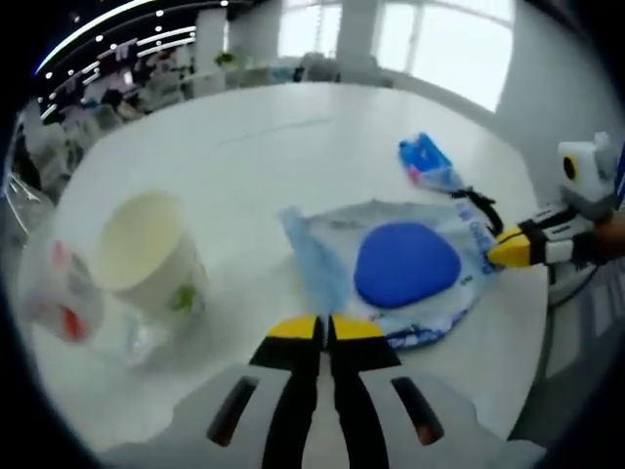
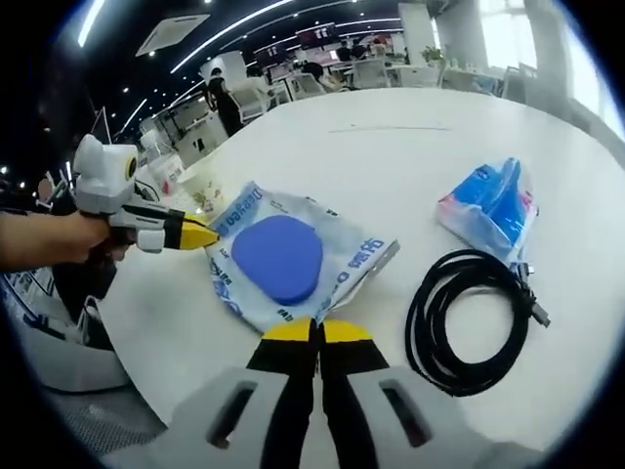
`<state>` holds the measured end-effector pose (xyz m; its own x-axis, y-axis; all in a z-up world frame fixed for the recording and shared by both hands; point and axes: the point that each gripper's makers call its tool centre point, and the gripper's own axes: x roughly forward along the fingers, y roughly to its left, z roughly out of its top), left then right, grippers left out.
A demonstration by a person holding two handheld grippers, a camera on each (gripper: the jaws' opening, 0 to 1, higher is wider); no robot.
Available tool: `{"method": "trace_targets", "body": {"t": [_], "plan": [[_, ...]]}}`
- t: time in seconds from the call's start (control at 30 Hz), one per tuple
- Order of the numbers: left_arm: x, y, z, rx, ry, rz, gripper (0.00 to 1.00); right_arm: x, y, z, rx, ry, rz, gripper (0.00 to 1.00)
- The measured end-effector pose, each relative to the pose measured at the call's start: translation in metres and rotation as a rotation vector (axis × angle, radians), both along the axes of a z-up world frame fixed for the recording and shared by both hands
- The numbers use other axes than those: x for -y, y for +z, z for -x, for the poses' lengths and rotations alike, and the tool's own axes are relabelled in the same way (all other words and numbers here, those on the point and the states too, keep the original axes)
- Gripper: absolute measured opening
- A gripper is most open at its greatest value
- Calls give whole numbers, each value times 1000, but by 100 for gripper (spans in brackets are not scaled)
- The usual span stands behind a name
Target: Arrange the tabletop items into an orderly group along one side of the table until the central work area is clear of visible clutter.
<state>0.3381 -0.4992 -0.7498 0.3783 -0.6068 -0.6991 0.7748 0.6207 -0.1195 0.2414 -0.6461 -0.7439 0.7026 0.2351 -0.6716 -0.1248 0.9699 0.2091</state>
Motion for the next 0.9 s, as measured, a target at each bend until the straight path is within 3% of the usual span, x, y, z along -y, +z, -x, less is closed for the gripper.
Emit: {"method": "trace_targets", "body": {"t": [0.6,0.9], "plan": [[-21,-7,-6,-50,131,36,1,7,-6,-47,4,124,95,0],[-24,-8,-12,-56,158,35,2,10,-12,-64,-1,167,129,1]]}}
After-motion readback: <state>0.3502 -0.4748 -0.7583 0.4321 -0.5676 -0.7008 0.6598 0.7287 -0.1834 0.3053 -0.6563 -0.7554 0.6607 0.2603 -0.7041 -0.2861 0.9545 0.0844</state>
